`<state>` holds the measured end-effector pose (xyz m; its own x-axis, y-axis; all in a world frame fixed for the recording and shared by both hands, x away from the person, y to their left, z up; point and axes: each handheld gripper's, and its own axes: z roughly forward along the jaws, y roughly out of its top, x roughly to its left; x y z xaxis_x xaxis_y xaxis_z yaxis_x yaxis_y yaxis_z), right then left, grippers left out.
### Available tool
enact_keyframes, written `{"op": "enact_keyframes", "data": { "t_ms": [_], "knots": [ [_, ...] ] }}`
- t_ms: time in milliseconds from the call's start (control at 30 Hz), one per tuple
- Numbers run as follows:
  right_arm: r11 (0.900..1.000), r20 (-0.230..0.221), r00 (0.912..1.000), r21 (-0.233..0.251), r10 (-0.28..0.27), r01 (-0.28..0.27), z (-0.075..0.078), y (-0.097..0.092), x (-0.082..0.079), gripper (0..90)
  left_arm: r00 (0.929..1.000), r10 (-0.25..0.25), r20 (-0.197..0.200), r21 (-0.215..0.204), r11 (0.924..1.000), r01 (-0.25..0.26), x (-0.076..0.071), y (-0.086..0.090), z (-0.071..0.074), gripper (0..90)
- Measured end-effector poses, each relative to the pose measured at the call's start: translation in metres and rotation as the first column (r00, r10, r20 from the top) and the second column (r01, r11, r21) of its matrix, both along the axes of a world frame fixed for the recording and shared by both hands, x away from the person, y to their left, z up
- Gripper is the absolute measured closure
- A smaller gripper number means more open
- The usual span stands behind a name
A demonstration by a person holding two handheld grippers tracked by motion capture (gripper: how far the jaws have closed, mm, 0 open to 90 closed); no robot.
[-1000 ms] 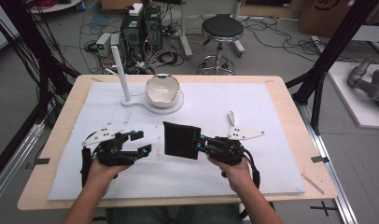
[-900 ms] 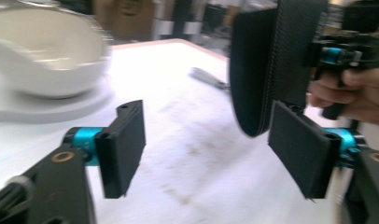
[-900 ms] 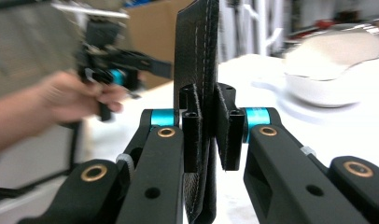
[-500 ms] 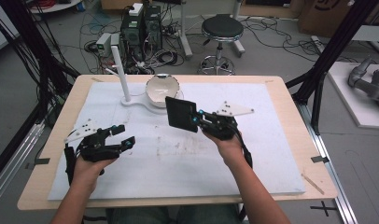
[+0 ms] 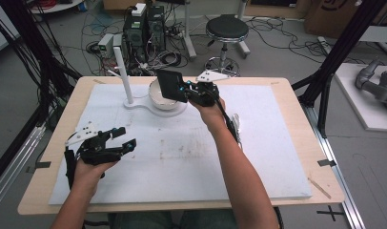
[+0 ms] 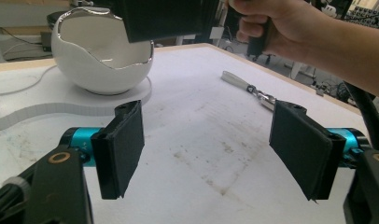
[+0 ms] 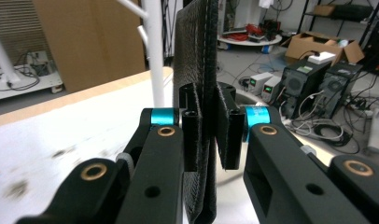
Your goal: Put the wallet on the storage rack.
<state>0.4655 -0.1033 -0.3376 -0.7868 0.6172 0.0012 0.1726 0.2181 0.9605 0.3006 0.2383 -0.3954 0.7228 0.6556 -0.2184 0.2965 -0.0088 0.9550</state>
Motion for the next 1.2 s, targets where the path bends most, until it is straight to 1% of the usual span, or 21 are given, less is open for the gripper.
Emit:
{"op": "enact_keyframes", "data": {
  "t_ms": [33, 67, 100, 167, 200, 267, 333, 433, 533, 567, 600, 733, 767, 833, 900, 967, 1000, 1033, 1067, 1133, 1200],
  "knots": [
    [1.0000, 0.000, 1.0000, 0.000, 0.000, 0.000, 0.000, 0.000, 0.000, 83.0, 1.0000, 0.000, 0.000, 0.000, 1.0000, 0.000, 0.000, 0.000, 0.000, 26.4],
    [0.9997, 0.014, 0.9999, -0.023, 0.002, -0.001, 0.003, 0.006, 0.008, 83.0, 1.0000, 0.001, -0.002, 0.001, 1.0000, -0.001, 0.001, 0.000, 0.000, 26.3],
    [0.9998, 0.017, 0.9999, -0.022, 0.000, 0.000, 0.003, 0.009, 0.011, 83.0, 1.0000, 0.000, -0.001, 0.002, 1.0000, 0.000, 0.002, 0.001, 0.000, 26.4],
    [0.9998, 0.009, 1.0000, -0.018, 0.000, 0.000, 0.002, 0.011, 0.015, 83.0, 1.0000, 0.003, -0.002, -0.005, 1.0000, -0.003, 0.002, 0.001, -0.001, 26.4],
    [0.9996, 0.002, 1.0000, -0.029, -0.004, 0.004, -0.001, 0.017, 0.023, 83.0, 1.0000, 0.002, -0.004, -0.004, 1.0000, -0.002, 0.002, 0.001, -0.001, 26.4],
    [0.9994, 0.006, 0.9999, -0.034, -0.010, 0.010, -0.002, 0.020, 0.025, 83.0, 1.0000, 0.002, -0.002, -0.002, 1.0000, -0.002, 0.002, 0.002, -0.001, 26.4],
    [0.9997, 0.007, 0.9998, -0.010, -0.021, 0.021, -0.010, 0.025, 0.032, 83.0, 1.0000, 0.001, -0.001, -0.007, 1.0000, -0.001, 0.002, 0.002, -0.001, 26.3],
    [0.9991, -0.005, 0.9996, -0.032, -0.026, 0.026, -0.021, 0.029, 0.039, 83.0, 1.0000, 0.006, 0.000, -0.010, 0.9999, -0.006, 0.001, 0.003, -0.001, 26.4],
    [0.9997, -0.007, 0.9998, -0.014, -0.021, 0.020, -0.029, 0.030, 0.042, 83.0, 1.0000, 0.000, -0.001, -0.012, 0.9999, 0.000, 0.002, 0.003, -0.002, 26.4],
    [0.9997, -0.009, 0.9997, 0.004, -0.024, 0.024, -0.033, 0.034, 0.044, 82.9, 1.0000, 0.000, -0.001, -0.011, 0.9999, 0.000, 0.002, 0.003, -0.002, 26.4],
    [0.9997, -0.004, 0.9997, 0.002, -0.025, 0.025, -0.034, 0.036, 0.044, 82.9, 1.0000, 0.001, -0.001, -0.013, 0.9999, -0.001, 0.002, 0.003, -0.002, 26.4],
    [0.9995, 0.000, 0.9997, -0.021, -0.024, 0.024, -0.041, 0.041, 0.043, 82.0, 1.0000, -0.003, 0.002, -0.012, 0.9999, 0.003, 0.002, 0.002, -0.002, 26.4],
    [0.9993, -0.006, 0.9995, -0.020, -0.030, 0.030, -0.044, 0.042, 0.043, 75.5, 1.0000, -0.005, 0.004, -0.013, 0.9999, 0.005, 0.002, 0.001, -0.002, 26.4],
    [0.9981, 0.001, 0.9991, -0.045, -0.042, 0.042, -0.045, 0.043, 0.043, 68.2, 0.9999, -0.009, 0.005, -0.011, 0.9999, 0.009, 0.002, 0.001, -0.002, 26.3],
    [0.9962, 0.004, 0.9989, -0.073, -0.047, 0.047, -0.044, 0.044, 0.042, 69.1, 0.9999, -0.011, 0.003, -0.015, 0.9998, 0.011, 0.001, -0.001, -0.002, 26.3],
    [0.9954, 0.015, 0.9986, -0.080, -0.052, 0.053, -0.044, 0.044, 0.042, 69.2, 0.9999, -0.012, 0.005, -0.013, 0.9999, 0.012, 0.001, -0.001, -0.002, 26.4],
    [0.9933, 0.016, 0.9980, -0.098, -0.061, 0.062, -0.042, 0.044, 0.042, 74.6, 0.9999, -0.013, 0.004, -0.011, 0.9999, 0.013, 0.001, -0.001, -0.002, 26.4],
    [0.9933, 0.016, 0.9980, -0.098, -0.061, 0.062, -0.042, 0.044, 0.042, 74.6, 0.9999, -0.015, 0.003, -0.015, 0.9998, 0.015, 0.001, -0.002, -0.002, 26.4],
    [0.9881, 0.022, 0.9970, -0.133, -0.074, 0.076, -0.041, 0.044, 0.041, 78.6, 0.9999, -0.016, 0.005, -0.008, 0.9998, 0.016, 0.001, -0.002, -0.002, 26.4],
    [0.9883, 0.021, 0.9976, -0.136, -0.066, 0.068, -0.041, 0.043, 0.041, 79.9, 0.9998, -0.019, 0.004, -0.009, 0.9998, 0.019, 0.001, -0.003, -0.002, 26.4],
    [0.9859, 0.033, 0.9978, -0.155, -0.057, 0.061, -0.042, 0.045, 0.040, 81.9, 0.9997, -0.025, 0.005, -0.008, 0.9997, 0.025, 0.001, -0.003, -0.002, 26.4]
  ]
}}
